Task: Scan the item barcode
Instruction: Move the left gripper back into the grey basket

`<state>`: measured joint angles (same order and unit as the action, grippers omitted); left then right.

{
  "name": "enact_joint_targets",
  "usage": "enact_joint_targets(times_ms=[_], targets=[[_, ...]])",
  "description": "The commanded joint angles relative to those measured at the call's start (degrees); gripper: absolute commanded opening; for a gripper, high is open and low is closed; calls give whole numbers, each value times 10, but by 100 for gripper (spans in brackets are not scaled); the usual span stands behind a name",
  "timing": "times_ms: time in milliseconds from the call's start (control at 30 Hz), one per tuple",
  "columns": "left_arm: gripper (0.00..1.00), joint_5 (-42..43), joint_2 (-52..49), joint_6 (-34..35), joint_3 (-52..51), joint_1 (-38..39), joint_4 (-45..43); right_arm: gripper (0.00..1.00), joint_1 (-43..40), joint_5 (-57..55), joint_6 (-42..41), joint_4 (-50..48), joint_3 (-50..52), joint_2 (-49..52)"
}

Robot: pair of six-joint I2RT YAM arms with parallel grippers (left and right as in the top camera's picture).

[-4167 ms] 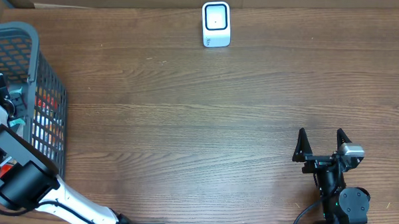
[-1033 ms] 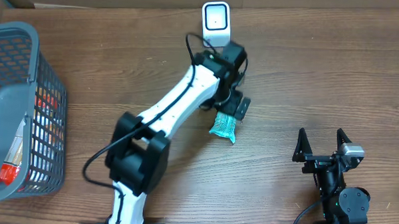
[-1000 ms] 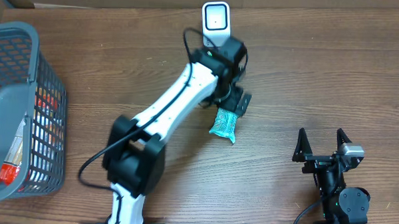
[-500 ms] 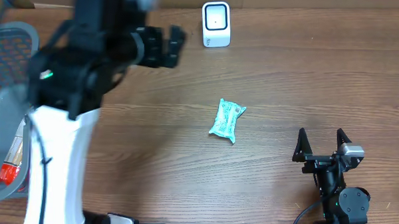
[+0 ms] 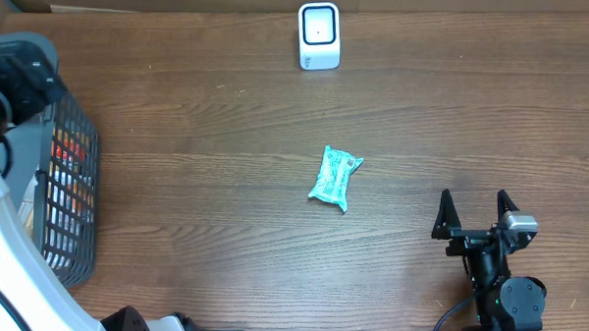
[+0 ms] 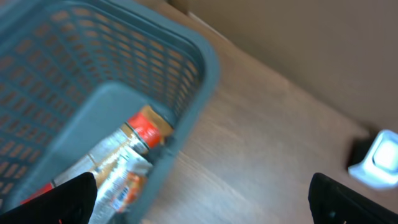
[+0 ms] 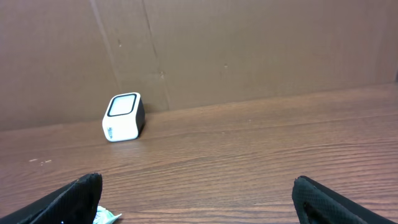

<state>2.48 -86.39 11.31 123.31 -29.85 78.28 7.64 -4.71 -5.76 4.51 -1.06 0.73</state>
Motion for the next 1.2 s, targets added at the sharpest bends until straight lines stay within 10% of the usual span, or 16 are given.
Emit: enact_joint_targets(times_ms=[0,433,600,1167], targets=[[100,20,-5,22,2,-41,-19,100,1,-2,2,-3,6,-6],[100,1,-45,34,-47,-159,-38,100,1,-2,2,-3,6,-6],[84,17,-50,-83,-132,-161,-89,100,1,-2,2,-3,6,-6],[98,18,-112,-358,-385,-192,-310,100,1,-2,2,-3,6,-6]])
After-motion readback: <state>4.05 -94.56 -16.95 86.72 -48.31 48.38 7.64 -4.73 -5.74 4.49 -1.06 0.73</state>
